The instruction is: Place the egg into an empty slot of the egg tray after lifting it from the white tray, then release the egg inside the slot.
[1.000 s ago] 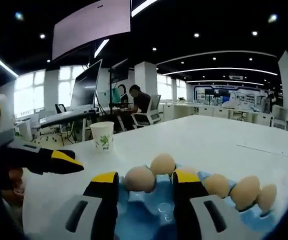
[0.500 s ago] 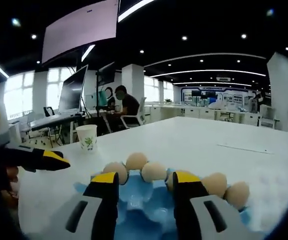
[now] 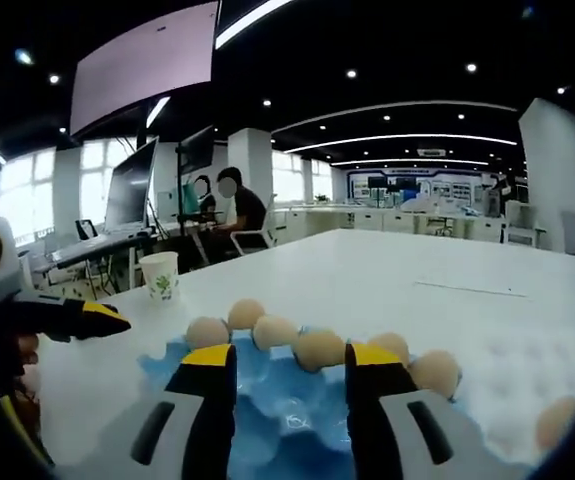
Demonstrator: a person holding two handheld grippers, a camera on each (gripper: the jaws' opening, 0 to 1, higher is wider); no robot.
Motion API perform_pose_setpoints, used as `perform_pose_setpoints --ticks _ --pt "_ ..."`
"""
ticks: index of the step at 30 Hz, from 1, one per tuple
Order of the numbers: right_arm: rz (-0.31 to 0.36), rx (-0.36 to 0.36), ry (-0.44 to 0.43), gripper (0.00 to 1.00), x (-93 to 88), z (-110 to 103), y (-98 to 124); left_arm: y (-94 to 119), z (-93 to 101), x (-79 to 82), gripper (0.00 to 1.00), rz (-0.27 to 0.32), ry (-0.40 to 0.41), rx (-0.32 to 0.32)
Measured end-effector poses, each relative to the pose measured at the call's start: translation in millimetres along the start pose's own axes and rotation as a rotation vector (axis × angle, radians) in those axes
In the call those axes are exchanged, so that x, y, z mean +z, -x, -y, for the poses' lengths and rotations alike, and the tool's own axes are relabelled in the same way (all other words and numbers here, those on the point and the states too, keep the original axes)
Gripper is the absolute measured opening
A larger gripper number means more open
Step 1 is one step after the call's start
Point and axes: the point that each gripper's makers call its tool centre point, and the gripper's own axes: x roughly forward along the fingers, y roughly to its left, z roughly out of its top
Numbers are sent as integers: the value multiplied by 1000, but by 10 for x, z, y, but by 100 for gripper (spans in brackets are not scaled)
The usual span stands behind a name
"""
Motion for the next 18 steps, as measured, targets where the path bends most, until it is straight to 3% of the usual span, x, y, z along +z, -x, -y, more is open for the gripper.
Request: perform_pose_setpoints --ticks 18 --pt "-31 -82 13 49 -45 296 195 -26 35 15 98 8 2 -7"
